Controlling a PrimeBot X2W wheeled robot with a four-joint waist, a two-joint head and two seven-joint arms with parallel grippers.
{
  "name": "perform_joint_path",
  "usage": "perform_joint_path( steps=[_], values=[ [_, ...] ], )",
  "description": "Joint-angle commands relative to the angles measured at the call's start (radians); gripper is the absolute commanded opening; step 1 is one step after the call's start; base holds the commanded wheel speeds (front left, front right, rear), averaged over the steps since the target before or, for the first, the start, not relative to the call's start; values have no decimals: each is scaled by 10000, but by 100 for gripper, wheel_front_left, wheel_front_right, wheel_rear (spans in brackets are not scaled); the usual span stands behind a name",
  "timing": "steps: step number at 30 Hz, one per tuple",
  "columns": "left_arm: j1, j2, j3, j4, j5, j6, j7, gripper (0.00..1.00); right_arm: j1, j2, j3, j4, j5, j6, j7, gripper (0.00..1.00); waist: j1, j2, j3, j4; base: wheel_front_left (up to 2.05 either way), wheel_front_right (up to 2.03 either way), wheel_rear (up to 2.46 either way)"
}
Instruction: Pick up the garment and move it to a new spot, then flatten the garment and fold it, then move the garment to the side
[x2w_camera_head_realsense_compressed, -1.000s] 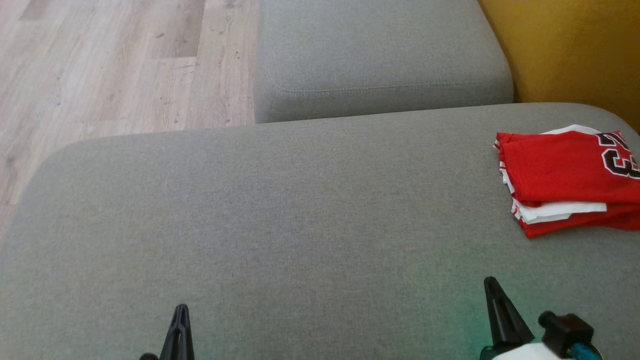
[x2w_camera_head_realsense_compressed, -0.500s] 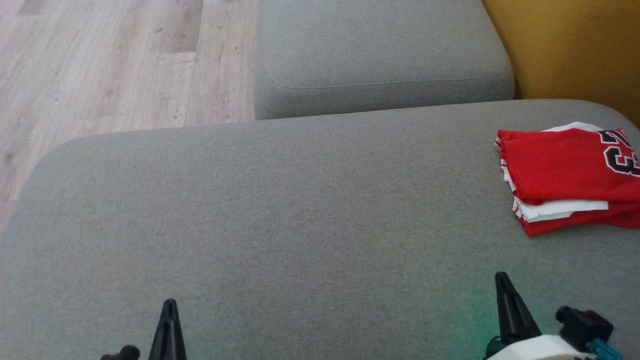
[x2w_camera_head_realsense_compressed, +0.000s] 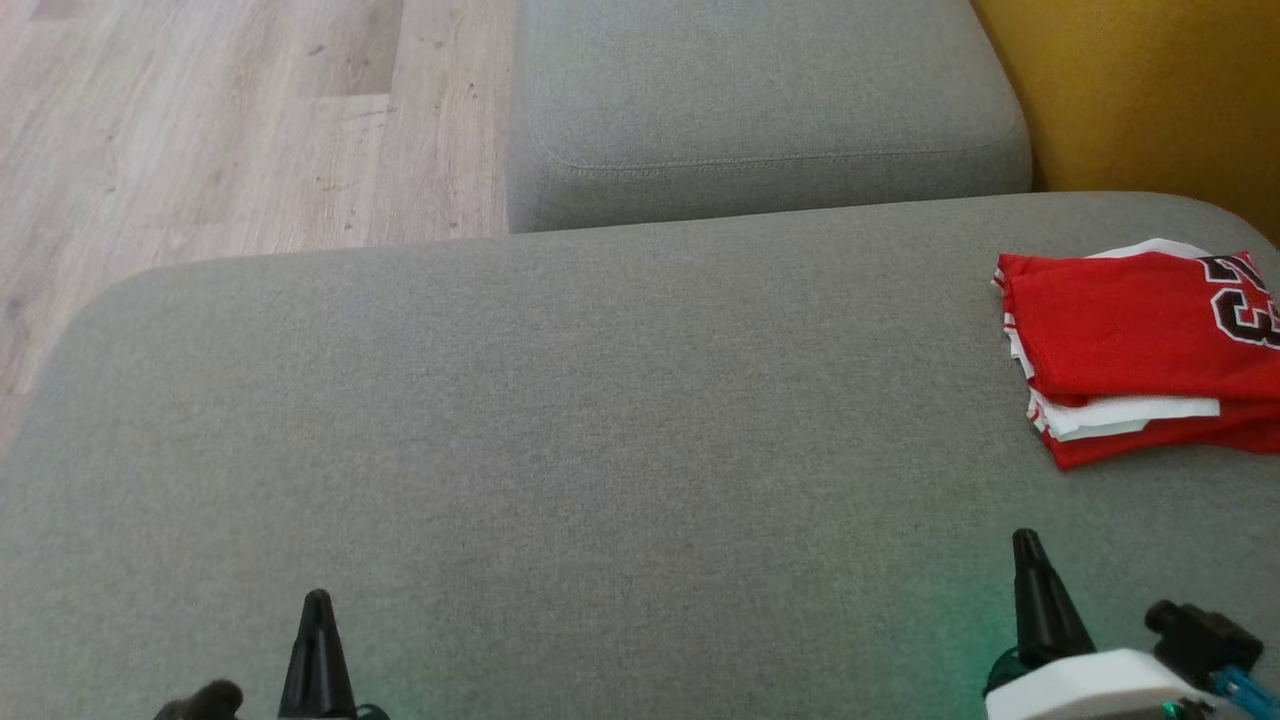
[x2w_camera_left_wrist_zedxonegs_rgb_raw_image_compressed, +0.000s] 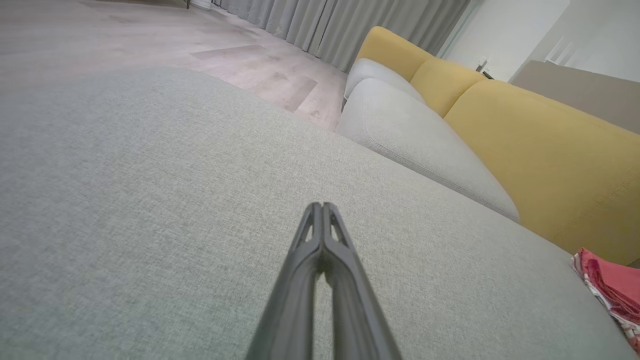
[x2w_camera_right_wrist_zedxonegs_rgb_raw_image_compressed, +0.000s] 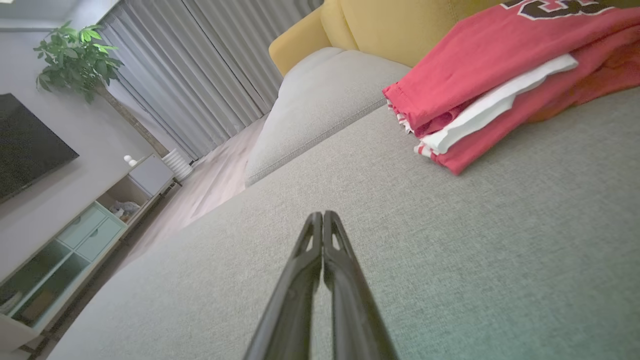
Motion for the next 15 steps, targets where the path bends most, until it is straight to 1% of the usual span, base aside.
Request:
perform_joint_path(
  steps=[1,6,15],
  values=[
    [-531,22,200,-265,-181,-57,25,0,-579,-152,-10,-380,218,-3,30,0,-1,-1,3,0,0,0,0],
    [-673,23,320,-245,-872,-141,200,0,-689,-169,-85,-400,933,-3,188,0,-1,-1,49,2,0,0,0],
    [-860,22,482,-218,-1788,-252,432,0,-836,-187,-191,-426,1878,-4,401,0,-1,-1,111,4,0,0,0]
  ],
)
